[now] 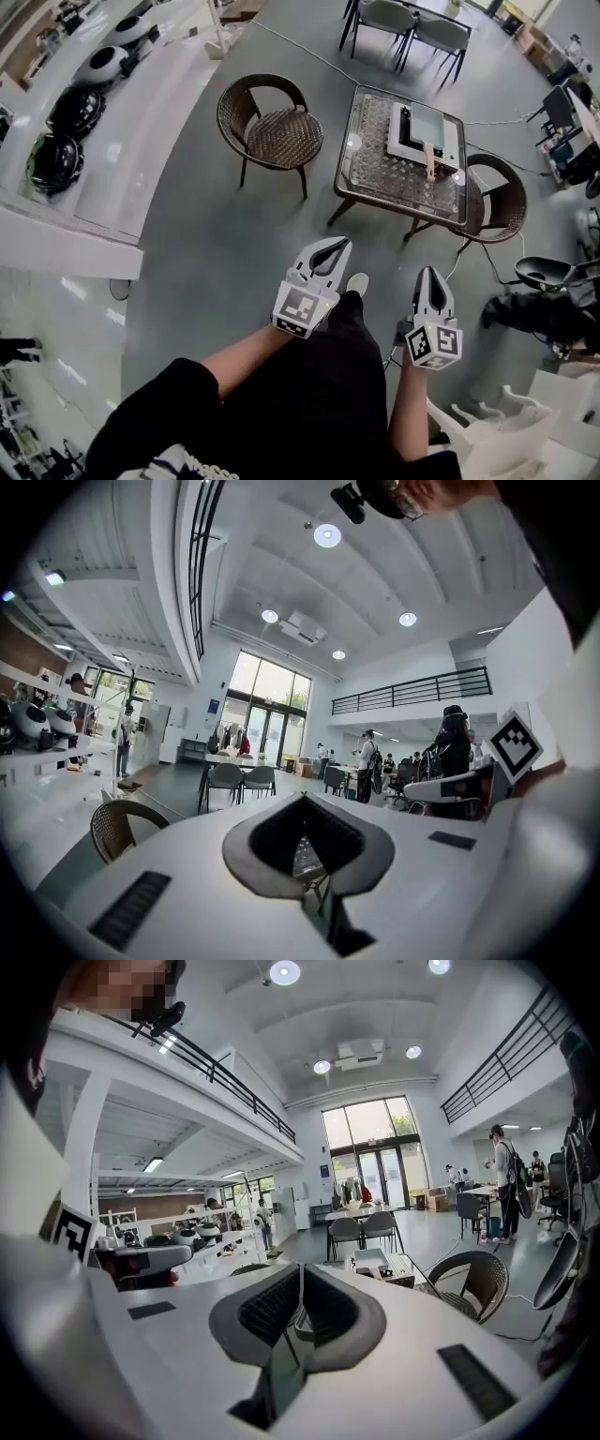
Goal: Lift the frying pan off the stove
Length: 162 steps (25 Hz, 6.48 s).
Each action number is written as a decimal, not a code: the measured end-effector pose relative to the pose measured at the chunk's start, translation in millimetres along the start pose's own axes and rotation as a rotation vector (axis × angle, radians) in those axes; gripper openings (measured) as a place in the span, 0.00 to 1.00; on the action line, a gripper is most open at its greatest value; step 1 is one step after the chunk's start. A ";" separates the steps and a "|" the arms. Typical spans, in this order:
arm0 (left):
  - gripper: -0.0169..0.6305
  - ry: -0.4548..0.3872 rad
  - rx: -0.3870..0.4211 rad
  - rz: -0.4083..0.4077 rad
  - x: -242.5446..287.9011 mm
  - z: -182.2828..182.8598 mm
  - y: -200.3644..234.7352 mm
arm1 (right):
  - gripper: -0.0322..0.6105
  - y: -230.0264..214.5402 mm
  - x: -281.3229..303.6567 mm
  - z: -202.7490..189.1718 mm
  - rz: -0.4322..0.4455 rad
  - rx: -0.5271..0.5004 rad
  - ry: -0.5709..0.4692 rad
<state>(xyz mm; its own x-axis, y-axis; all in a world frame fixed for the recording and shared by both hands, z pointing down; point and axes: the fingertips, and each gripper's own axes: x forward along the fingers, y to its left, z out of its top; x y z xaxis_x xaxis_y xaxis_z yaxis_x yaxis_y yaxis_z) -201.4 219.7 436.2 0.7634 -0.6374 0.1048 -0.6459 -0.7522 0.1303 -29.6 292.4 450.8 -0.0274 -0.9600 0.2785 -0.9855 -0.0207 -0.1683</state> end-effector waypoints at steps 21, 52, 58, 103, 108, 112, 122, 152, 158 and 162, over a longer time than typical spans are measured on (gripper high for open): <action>0.04 0.040 0.035 0.057 290.3 34.4 -46.0 | 0.10 -236.8 167.6 85.5 0.117 0.009 0.024; 0.04 0.024 0.027 0.015 414.4 49.7 -12.3 | 0.10 -279.5 267.6 98.2 0.138 0.018 0.082; 0.04 0.047 -0.012 0.000 439.3 48.6 25.2 | 0.10 -269.4 318.0 106.1 0.126 -0.002 0.116; 0.04 0.129 -0.163 -0.108 544.1 -4.6 165.2 | 0.32 -334.2 540.8 -85.6 -0.086 0.032 0.708; 0.04 0.168 -0.170 -0.120 553.1 -14.0 163.6 | 0.38 -343.2 549.6 -110.3 -0.077 0.070 0.782; 0.04 0.174 -0.171 -0.123 557.9 -17.7 168.5 | 0.40 -341.8 559.1 -120.2 -0.072 0.077 0.831; 0.04 0.177 -0.199 -0.114 567.5 -22.2 182.9 | 0.41 -342.5 572.5 -144.6 -0.078 0.095 0.946; 0.04 0.225 -0.163 -0.118 585.3 -23.8 175.4 | 0.23 -346.2 560.8 -153.8 -0.093 0.227 0.946; 0.04 0.216 -0.157 -0.097 580.1 -18.9 178.3 | 0.23 -343.3 549.6 -148.6 -0.115 0.280 0.910; 0.04 0.208 -0.148 -0.087 575.1 -14.1 176.3 | 0.22 -341.9 543.8 -134.6 -0.125 0.292 0.870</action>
<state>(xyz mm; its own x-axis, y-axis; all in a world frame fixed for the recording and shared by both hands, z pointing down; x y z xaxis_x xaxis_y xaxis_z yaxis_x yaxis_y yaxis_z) 123.8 -277.1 533.4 0.8104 -0.5120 0.2850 -0.5819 -0.7604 0.2884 270.0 -185.0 787.0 -0.1565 -0.4011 0.9026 -0.9118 -0.2926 -0.2882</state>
